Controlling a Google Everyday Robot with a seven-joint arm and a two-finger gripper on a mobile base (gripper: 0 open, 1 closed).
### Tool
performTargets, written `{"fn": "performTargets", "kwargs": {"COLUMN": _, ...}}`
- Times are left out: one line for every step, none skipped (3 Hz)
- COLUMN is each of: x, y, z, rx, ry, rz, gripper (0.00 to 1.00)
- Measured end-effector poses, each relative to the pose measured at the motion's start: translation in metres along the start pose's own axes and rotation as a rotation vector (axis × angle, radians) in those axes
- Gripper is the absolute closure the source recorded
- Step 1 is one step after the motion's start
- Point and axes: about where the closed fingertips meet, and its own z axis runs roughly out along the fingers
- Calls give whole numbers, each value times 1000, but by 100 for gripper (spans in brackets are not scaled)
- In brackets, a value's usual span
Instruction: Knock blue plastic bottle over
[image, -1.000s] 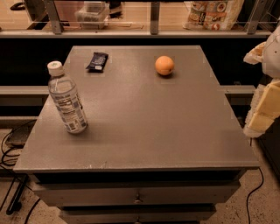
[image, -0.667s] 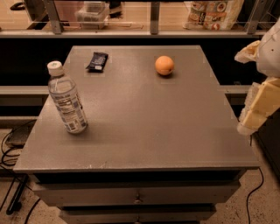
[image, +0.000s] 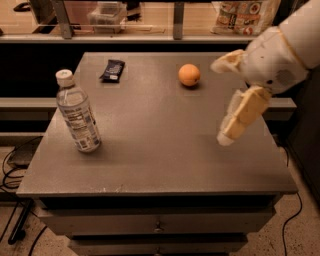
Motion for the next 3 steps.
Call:
{"fn": "performTargets", "kwargs": {"x": -9, "y": 2, "z": 1, "rx": -8, "ry": -27, "rz": -2, "gripper": 0}}
{"fn": "performTargets", "kwargs": {"x": -4, "y": 2, "z": -1, "rx": -1, "ry": -4, "rz": -1, "gripper": 0}}
{"fn": "performTargets", "kwargs": {"x": -4, "y": 2, "z": -1, "rx": 0, "ry": -2, "rz": -1, "gripper": 0}}
